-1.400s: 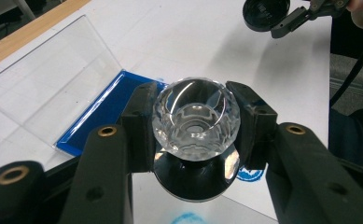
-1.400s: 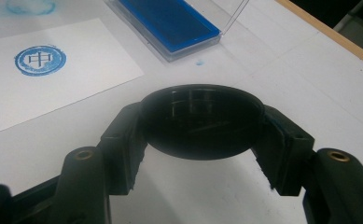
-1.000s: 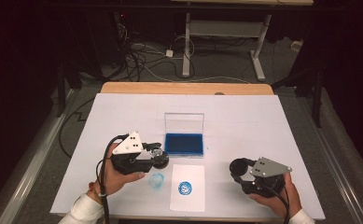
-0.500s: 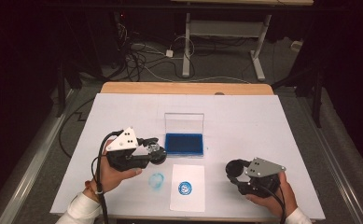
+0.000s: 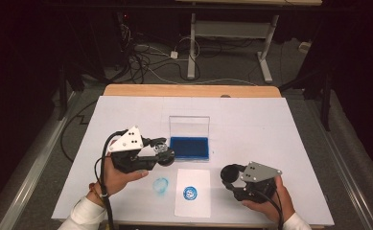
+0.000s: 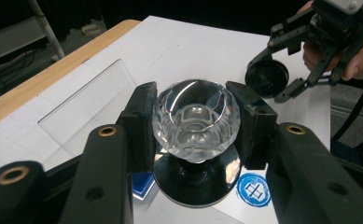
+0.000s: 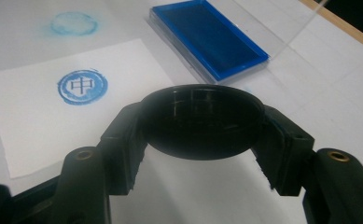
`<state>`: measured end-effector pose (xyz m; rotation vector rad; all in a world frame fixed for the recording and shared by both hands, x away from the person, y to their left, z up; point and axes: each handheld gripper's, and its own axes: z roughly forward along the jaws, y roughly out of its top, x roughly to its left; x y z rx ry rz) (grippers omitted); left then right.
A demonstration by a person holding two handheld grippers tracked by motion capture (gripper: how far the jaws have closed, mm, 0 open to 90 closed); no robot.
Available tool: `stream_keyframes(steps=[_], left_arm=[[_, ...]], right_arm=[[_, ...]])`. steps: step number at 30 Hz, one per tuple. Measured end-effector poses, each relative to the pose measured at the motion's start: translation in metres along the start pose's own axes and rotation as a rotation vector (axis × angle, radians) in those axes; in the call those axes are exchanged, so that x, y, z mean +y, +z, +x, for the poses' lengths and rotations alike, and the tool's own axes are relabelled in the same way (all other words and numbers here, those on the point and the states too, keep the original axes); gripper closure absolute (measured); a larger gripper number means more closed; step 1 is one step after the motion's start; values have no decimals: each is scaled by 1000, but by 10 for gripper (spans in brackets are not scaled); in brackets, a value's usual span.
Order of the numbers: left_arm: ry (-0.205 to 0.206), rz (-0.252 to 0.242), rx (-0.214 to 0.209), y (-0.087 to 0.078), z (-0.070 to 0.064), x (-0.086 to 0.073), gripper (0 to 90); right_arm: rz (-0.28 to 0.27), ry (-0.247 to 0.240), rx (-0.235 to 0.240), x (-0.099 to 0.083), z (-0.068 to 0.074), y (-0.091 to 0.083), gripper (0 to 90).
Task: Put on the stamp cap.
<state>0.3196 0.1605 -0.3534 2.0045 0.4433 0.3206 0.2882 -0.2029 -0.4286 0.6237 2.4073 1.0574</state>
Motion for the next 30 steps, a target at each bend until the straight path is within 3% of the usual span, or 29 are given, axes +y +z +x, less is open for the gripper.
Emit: stream_keyframes(steps=[13, 27, 30], left_arm=[[-2, 7, -23, 8, -3, 1, 546], [-2, 20, -64, 24, -9, 3, 546], [-6, 14, -70, 26, -10, 3, 546]], right_arm=[[-4, -26, 84, 22, 16, 27, 392], [-19, -58, 139, 42, 30, 45, 392], [-31, -46, 148, 46, 33, 50, 392]])
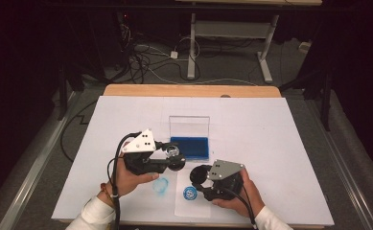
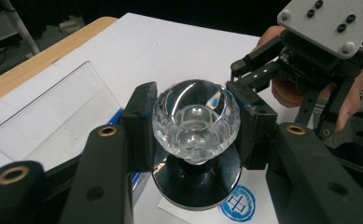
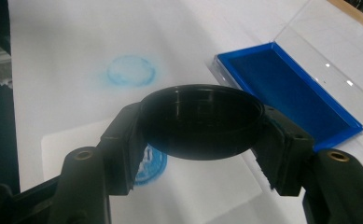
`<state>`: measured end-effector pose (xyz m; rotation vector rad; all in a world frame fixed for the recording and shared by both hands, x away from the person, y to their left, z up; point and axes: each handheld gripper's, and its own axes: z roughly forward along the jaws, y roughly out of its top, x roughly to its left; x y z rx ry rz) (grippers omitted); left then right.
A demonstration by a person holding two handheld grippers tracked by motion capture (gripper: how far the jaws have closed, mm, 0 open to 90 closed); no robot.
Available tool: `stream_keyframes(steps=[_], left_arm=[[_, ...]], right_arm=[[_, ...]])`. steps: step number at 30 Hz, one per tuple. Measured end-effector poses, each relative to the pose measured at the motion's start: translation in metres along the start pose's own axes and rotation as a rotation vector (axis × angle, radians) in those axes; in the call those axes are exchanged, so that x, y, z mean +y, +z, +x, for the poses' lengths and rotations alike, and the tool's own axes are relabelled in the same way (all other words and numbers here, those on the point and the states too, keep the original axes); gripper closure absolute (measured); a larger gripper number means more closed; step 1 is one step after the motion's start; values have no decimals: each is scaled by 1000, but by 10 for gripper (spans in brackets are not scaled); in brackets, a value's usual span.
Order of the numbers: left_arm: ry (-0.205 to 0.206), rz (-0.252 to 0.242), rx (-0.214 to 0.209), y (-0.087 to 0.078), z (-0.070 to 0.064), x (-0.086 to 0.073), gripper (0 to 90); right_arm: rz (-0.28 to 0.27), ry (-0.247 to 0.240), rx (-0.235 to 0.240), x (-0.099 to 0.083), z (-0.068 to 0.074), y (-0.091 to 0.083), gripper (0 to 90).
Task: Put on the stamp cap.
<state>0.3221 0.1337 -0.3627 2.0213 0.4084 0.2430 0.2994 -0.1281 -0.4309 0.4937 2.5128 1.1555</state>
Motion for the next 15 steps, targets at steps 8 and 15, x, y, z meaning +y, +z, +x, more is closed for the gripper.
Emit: stream_keyframes(steps=[8, 15], left_arm=[[-6, -18, -27, 8, -3, 3, 546], [-17, -40, -43, 16, -2, 2, 546]], right_arm=[[-55, 15, 22, 12, 5, 11, 392], [-110, 53, 34, 17, 6, 14, 392]])
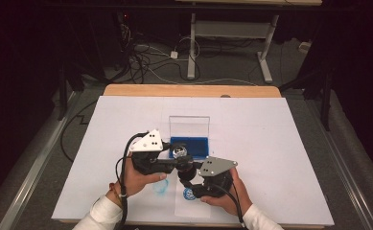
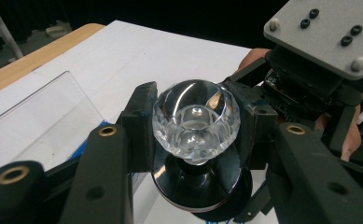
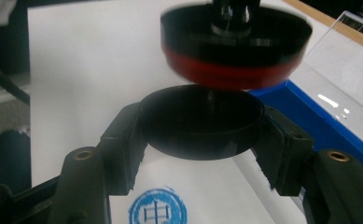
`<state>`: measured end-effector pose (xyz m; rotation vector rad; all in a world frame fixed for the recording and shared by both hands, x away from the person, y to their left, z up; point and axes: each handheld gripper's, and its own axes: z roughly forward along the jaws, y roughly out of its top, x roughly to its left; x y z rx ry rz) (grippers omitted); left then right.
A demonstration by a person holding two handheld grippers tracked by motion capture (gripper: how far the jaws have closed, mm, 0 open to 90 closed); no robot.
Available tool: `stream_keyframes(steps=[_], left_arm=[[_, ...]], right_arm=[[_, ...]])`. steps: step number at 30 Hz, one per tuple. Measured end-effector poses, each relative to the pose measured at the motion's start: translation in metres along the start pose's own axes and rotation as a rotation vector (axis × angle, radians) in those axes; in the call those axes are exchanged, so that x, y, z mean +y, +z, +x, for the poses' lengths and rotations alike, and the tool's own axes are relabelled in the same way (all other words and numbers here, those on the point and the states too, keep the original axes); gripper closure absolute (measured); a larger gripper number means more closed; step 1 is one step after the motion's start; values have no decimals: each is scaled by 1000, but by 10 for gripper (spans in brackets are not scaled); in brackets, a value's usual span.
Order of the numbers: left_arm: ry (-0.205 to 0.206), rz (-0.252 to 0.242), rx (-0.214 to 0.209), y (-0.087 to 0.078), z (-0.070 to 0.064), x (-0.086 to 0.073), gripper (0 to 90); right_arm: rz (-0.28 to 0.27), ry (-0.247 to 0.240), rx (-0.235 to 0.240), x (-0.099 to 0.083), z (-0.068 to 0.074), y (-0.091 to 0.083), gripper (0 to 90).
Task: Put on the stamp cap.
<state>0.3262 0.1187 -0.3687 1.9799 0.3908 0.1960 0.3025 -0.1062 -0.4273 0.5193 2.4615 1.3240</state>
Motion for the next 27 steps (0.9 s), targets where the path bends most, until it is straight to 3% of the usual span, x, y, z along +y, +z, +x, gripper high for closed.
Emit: stream_keyframes(steps=[9, 20, 27], left_arm=[[-16, -14, 4, 2, 2, -3, 546], [-45, -54, -25, 5, 5, -6, 546], [-30, -40, -24, 5, 2, -7, 547]], right_arm=[[-69, 78, 7, 3, -6, -2, 392], [-87, 90, 5, 1, -5, -1, 392], [-87, 93, -3, 0, -7, -3, 392]])
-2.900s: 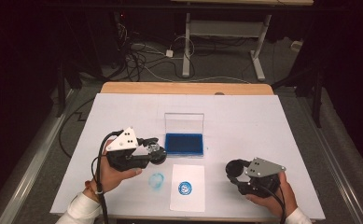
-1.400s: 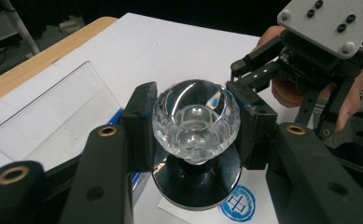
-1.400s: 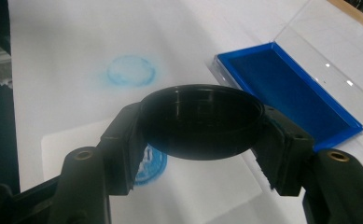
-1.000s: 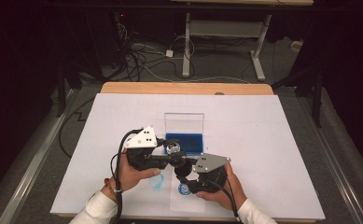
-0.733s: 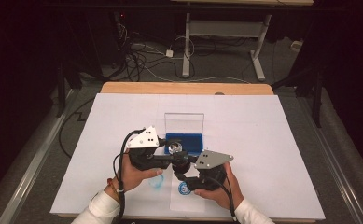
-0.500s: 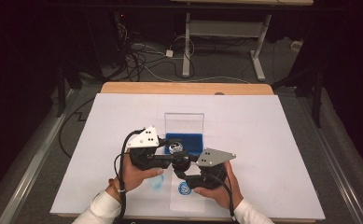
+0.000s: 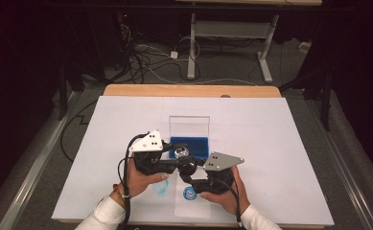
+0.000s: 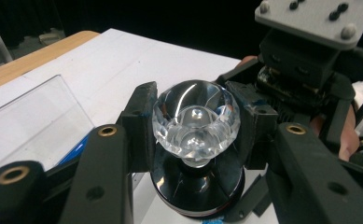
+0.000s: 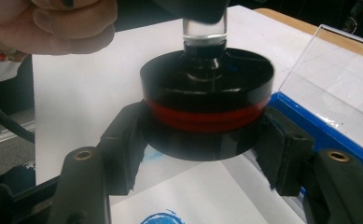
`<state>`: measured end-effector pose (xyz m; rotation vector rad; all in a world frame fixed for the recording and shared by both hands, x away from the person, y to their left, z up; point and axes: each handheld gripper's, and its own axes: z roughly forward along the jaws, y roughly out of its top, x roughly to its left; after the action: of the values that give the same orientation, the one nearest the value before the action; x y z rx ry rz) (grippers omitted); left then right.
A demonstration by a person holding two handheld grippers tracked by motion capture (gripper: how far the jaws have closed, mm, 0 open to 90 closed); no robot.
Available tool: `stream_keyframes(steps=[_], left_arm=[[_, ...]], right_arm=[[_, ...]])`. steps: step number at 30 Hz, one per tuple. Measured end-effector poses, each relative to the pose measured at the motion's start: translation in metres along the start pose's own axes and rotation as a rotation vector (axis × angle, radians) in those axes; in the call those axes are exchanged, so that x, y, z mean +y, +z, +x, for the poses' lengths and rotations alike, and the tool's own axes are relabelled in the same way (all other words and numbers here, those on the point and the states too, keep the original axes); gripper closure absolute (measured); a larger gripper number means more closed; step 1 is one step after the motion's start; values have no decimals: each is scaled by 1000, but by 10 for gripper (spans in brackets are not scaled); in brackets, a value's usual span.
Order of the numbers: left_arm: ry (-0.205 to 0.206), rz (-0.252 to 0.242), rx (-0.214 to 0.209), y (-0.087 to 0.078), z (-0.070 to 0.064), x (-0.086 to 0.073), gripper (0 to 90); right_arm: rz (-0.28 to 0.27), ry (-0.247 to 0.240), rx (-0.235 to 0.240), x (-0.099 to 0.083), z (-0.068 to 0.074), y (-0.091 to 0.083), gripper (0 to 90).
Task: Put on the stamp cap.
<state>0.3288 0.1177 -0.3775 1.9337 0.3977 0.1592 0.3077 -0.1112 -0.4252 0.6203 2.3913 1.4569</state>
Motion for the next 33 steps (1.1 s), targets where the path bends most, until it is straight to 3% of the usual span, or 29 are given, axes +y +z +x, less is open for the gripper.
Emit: stream_keyframes(steps=[5, 11, 12, 14, 25, 33], left_arm=[[-17, -18, -29, 1, 1, -3, 546], [-31, -52, -31, 4, 1, -6, 546], [-59, -71, -38, 5, -1, -7, 546], [-39, -59, -41, 4, 2, -7, 546], [-55, -63, -60, 2, 7, -12, 547], [-30, -54, -49, 2, 3, -13, 548]], right_arm=[[-2, 3, -1, -1, 0, 0, 392], [-10, 0, 0, 0, 0, -1, 392], [-9, 3, -1, 0, 0, -1, 392], [-8, 1, 0, 0, 0, -2, 392], [9, -17, -13, 0, 1, -4, 393], [22, -32, -9, 0, 2, -5, 394]])
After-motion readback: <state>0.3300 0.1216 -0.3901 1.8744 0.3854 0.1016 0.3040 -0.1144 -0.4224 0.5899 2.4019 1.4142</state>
